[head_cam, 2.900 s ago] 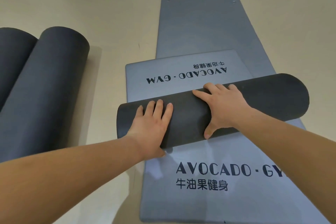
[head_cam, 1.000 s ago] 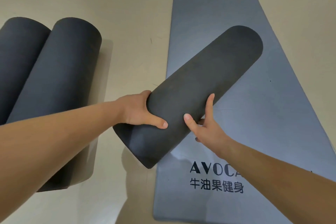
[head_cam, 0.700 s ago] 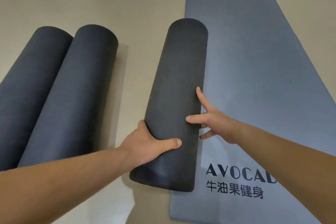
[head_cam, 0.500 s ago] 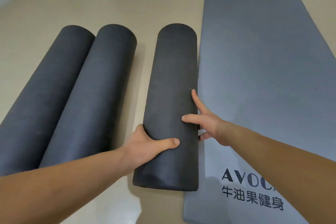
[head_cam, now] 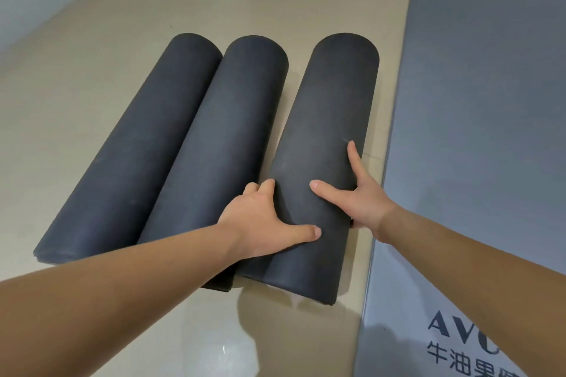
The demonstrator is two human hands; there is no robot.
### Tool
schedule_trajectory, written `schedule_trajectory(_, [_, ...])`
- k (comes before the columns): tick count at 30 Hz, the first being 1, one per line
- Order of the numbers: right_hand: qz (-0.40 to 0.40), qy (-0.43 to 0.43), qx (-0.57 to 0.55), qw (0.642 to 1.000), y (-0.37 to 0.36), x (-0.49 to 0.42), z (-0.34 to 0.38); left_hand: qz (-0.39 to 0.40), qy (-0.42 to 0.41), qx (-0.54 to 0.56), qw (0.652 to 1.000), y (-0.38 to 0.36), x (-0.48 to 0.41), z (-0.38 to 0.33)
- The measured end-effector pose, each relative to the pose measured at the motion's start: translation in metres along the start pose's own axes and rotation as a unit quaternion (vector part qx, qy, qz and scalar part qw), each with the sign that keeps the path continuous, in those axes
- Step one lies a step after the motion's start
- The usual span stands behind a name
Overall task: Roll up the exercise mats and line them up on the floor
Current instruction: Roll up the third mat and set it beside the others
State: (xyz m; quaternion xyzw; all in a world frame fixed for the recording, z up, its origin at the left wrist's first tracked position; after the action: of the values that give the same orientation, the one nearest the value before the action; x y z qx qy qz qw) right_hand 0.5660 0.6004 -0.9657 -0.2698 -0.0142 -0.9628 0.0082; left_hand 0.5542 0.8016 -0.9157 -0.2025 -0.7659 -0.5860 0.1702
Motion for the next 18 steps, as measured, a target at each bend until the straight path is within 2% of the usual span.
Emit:
schedule_trajectory(6, [0.038,0.034,0.075,0.996,-0.011,-0.006,0.024,0.002,0.048,0.117,0.992,-0.004,0.001,0.01])
schedule_trajectory(11, [0.02,0.054,0.136,0.989,-0.021,-0.007,0.027,0.017,0.045,0.169,0.984,0.015,-0.015,0.014])
schedule_trajectory(12, [0.014,0.056,0.137,0.989,-0.024,-0.008,0.026,0.037,0.048,0.163,0.985,0.019,-0.018,0.011])
schedule_trajectory(14, [0.004,0.054,0.128,0.99,-0.026,-0.007,0.022,0.071,0.051,0.082,0.993,0.023,-0.021,-0.001])
schedule_trajectory(16, [0.012,0.053,0.118,0.992,-0.022,-0.003,0.018,0.059,0.042,-0.015,0.997,0.023,-0.02,-0.015])
schedule_trajectory(18, [0.041,0.04,0.111,0.992,-0.014,0.003,0.011,0.04,0.039,-0.042,0.998,0.019,-0.019,-0.024])
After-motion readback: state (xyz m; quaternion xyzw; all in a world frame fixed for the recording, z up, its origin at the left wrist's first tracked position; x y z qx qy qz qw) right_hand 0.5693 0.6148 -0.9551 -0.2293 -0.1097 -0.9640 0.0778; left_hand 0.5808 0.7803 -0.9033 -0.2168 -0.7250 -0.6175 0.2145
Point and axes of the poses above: each hand's wrist, its own x-axis away from the middle knuckle, its own y-axis out of the back of the hand, z = x × y, the point moved 3 cm from there along -x, towards the middle knuckle, and after that the axes turned 6 degrees about -x, right-handed, at the moved point
